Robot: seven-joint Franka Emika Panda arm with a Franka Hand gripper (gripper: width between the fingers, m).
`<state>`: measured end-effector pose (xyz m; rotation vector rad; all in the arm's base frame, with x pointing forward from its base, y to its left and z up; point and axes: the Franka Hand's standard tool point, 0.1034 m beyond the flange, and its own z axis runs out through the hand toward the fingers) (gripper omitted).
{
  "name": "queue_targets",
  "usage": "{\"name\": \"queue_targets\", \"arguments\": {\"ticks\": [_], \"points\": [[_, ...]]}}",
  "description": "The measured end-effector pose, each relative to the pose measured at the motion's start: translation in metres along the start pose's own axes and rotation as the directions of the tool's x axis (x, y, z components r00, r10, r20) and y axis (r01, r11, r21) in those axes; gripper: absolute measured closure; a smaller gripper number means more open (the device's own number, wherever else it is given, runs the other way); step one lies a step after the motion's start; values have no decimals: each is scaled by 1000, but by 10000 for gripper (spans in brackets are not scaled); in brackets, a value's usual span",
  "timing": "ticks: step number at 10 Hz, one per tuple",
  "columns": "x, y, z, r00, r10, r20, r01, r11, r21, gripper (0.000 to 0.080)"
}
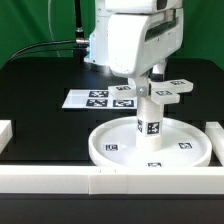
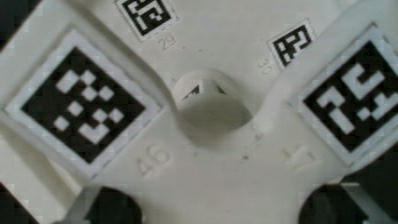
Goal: Assemble round table
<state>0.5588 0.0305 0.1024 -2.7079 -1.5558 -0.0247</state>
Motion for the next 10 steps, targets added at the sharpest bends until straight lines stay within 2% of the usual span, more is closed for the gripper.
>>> {"name": "queue_targets", "arguments": {"ticks": [2, 3, 6, 8, 10], "points": [[0, -1, 0, 996, 87, -1, -87, 996, 3, 360], [0, -2, 1, 970, 245, 6, -245, 970, 11, 360], [0, -5, 2, 803, 597, 10, -597, 802, 28, 360], [4, -6, 1, 705, 708, -44, -708, 706, 9, 359], [4, -6, 1, 605, 795, -41, -796, 606, 17, 359]]}}
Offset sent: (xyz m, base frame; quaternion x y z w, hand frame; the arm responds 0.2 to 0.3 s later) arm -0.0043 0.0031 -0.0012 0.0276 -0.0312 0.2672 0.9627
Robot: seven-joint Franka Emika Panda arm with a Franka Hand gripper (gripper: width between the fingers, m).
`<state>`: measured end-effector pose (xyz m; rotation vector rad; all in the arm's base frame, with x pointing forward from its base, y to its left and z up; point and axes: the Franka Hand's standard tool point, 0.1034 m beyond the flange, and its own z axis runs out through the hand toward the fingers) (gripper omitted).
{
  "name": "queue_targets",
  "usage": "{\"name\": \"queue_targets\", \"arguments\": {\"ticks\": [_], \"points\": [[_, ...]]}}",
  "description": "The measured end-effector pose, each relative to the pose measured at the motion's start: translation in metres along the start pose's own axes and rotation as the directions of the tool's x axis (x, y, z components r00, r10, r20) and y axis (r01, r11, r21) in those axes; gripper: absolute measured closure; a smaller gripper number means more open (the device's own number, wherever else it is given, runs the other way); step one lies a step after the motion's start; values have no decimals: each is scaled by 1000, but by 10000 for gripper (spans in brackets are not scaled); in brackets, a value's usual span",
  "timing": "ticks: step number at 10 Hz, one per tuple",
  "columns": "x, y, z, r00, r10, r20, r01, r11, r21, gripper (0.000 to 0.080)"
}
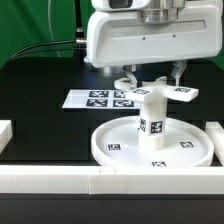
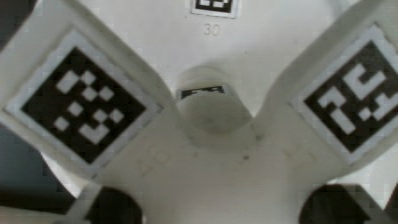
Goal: Assemble round table
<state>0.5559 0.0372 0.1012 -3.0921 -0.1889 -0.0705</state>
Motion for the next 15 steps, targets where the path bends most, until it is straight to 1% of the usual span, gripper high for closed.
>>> {"name": "queue_targets", "arguments": {"ticks": [3, 4, 5, 7, 8, 10, 11, 13, 15], "points": [[0, -1, 0, 981, 195, -1, -195, 981, 9, 358], [0, -1, 0, 936, 353, 4, -353, 935, 27, 358], [0, -2, 0, 887, 462, 10, -462, 886, 40, 358], [0, -2, 0, 756, 654, 0, -653, 755, 55, 358], [0, -2, 0, 726, 688, -3, -687, 725, 59, 358], [0, -2, 0, 635, 773, 7, -772, 633, 63, 358], [0, -2, 0, 613, 790, 9, -789, 612, 63, 358], [0, -2, 0, 491, 871, 24, -870, 489, 67, 358], [0, 0, 0, 306, 951, 55, -950, 301, 75, 358]]}}
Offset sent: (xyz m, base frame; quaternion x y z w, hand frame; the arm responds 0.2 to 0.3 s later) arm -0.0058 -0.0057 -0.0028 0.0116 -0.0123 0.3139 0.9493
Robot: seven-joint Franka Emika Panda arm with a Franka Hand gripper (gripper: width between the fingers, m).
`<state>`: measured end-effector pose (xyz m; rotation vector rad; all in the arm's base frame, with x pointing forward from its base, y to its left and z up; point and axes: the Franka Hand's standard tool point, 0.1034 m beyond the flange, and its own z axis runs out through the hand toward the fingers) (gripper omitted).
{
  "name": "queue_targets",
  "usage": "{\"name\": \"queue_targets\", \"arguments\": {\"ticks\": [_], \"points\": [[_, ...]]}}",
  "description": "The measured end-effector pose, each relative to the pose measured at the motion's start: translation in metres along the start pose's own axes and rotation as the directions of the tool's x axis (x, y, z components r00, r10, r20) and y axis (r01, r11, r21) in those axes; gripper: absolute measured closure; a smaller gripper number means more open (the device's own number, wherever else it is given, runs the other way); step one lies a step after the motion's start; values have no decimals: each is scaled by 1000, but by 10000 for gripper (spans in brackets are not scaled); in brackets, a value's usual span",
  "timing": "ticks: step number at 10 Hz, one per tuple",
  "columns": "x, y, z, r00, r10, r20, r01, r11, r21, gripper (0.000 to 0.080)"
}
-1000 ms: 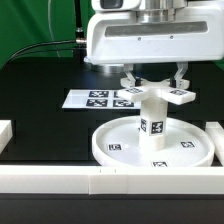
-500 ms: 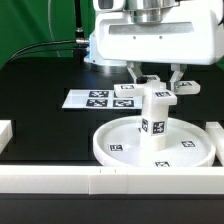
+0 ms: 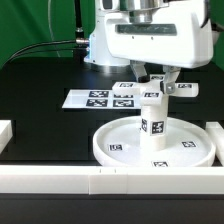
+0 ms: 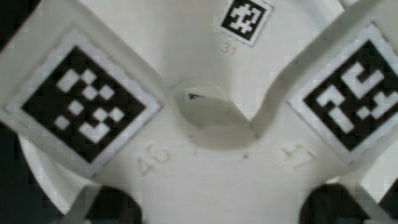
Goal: Assemble round table
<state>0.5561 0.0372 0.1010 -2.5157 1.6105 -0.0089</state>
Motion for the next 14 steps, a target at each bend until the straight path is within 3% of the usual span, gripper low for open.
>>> {"name": "queue_targets", "arguments": {"ticks": [1, 2, 6, 9, 10, 12, 14], "points": [[0, 0, 0, 997, 82, 4, -82, 997, 8, 358], [1, -1, 0, 981, 194, 11, -195, 980, 33, 358], [0, -3, 0, 862, 507, 15, -507, 861, 39, 357], [0, -3, 0, 823, 568, 22, -568, 822, 40, 357], [-1, -4, -4, 846, 533, 27, -534, 845, 33, 202], [-11, -9, -18, 854, 517, 49, -518, 855, 16, 161], [-11, -10, -20, 881, 471, 48, -472, 881, 23, 153]]}}
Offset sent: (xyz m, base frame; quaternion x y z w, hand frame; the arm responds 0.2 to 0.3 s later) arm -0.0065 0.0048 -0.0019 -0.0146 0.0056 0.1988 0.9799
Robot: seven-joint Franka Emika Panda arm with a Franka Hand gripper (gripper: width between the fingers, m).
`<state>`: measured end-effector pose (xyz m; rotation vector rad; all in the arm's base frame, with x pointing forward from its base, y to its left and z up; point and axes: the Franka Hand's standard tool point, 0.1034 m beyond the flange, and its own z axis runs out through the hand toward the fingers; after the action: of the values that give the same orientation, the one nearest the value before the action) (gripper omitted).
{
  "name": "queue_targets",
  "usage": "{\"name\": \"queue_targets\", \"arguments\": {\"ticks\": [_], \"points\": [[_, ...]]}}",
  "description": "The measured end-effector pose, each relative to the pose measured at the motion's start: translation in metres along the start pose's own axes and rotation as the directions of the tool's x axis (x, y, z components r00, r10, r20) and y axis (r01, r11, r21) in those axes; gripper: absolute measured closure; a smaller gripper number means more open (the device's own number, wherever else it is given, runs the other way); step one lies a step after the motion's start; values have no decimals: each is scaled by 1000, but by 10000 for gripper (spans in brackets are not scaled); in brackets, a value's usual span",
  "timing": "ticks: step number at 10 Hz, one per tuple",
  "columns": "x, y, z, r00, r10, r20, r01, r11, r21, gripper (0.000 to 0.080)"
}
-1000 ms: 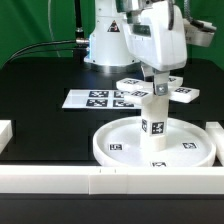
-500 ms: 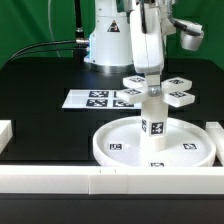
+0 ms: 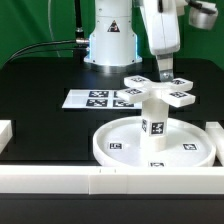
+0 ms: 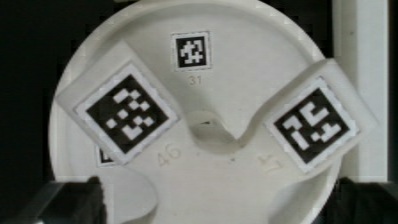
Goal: Assemble round table
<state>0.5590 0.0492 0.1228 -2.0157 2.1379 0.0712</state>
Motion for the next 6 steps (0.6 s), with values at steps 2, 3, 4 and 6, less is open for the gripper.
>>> {"name": "queue_targets", "arguments": {"ticks": [2, 3, 4, 6], "points": [[-1, 1, 3, 999, -53, -5, 53, 999, -7, 151], [-3, -1, 4, 961, -275, -26, 275, 961, -30, 151], [-6, -5, 3, 913, -408, -29, 407, 913, -33, 151], [-9, -8, 3, 795, -606, -13, 605, 795, -42, 151]]}}
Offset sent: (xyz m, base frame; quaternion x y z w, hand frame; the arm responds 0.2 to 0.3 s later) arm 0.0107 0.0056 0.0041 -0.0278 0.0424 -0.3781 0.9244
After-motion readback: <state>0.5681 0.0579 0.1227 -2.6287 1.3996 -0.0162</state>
